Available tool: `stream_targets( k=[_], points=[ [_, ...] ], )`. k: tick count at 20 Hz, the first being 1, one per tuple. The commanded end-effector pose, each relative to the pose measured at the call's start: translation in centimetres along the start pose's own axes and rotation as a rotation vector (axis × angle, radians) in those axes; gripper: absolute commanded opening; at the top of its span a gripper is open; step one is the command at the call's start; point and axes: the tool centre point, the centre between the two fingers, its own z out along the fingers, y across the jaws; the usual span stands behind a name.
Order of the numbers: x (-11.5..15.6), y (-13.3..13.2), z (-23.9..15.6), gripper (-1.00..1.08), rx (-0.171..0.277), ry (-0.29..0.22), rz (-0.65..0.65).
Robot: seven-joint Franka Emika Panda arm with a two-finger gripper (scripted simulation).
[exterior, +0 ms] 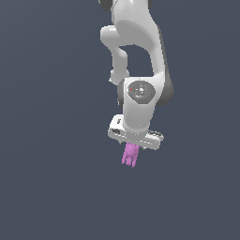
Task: Pick up the object and move it to a goal position.
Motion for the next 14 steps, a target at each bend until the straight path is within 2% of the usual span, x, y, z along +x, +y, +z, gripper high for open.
stream_targets(
  k=[1, 7, 14],
  points=[
    [0.1, -0.2, 0.1, 1.0, -0.001, -0.001, 0.009],
    [0.0, -0.1, 0.8, 1.0, -0.001, -0.001, 0.006],
    [-0.1, -0.1, 4.4, 1.0, -0.001, -0.001, 0.009]
  ],
)
